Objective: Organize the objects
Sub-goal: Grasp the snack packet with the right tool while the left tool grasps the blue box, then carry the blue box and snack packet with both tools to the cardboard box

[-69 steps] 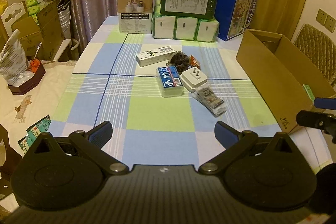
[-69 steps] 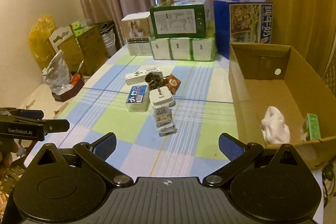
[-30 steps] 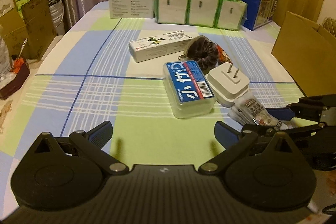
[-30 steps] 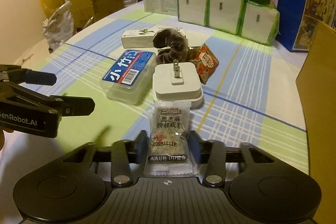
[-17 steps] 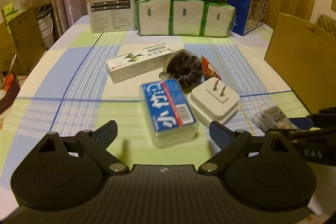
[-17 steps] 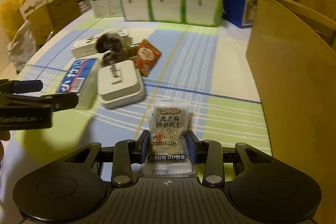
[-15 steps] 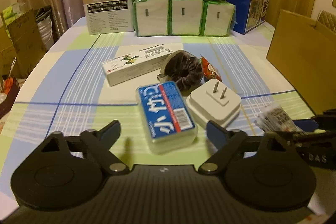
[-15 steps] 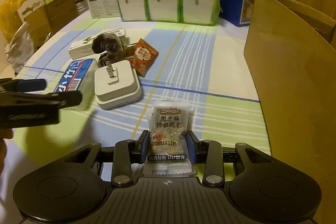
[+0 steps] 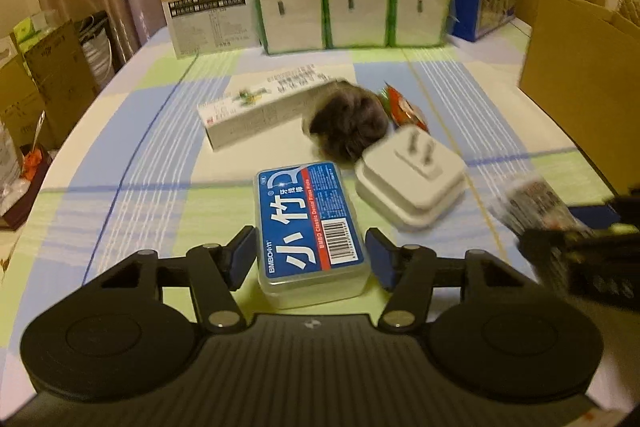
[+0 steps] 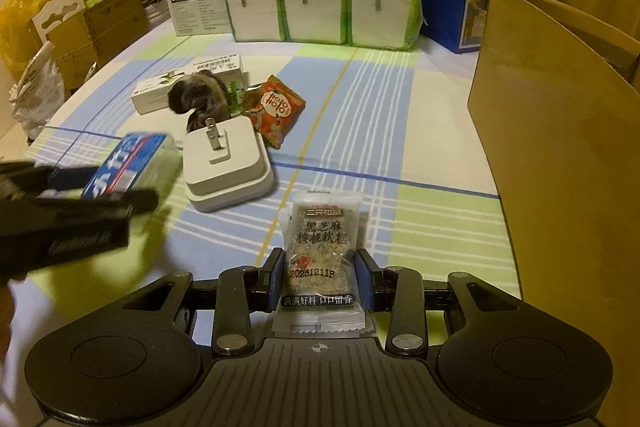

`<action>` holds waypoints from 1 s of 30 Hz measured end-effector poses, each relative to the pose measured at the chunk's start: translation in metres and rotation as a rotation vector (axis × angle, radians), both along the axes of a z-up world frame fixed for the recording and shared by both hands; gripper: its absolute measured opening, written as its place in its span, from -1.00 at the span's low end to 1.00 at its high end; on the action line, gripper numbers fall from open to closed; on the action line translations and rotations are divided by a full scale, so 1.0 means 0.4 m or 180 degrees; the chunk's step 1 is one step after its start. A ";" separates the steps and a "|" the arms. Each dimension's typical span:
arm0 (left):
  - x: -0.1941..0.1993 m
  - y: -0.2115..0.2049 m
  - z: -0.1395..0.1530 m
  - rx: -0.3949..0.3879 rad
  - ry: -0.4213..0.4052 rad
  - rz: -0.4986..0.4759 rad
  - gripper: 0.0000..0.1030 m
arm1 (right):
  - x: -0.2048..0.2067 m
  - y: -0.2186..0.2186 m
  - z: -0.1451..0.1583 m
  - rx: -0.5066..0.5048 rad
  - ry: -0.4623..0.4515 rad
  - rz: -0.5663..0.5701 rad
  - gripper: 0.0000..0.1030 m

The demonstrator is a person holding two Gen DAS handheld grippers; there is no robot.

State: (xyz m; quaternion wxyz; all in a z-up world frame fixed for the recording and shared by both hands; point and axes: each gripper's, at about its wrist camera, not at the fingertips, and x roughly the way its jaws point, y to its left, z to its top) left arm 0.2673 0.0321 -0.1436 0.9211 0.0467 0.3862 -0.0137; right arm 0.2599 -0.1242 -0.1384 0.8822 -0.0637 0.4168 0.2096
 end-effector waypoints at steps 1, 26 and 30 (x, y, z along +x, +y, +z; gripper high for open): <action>-0.015 -0.004 0.003 -0.0014 0.0019 -0.0037 0.07 | -0.004 0.000 0.001 0.0004 0.0008 -0.0001 -0.34; -0.016 -0.008 -0.012 0.0001 0.0045 -0.0128 0.00 | -0.010 0.020 -0.002 0.0006 0.0010 0.0012 -0.34; -0.029 -0.008 -0.002 -0.0031 -0.0011 -0.0139 0.00 | -0.011 0.013 0.006 0.0041 -0.0006 -0.0034 -0.34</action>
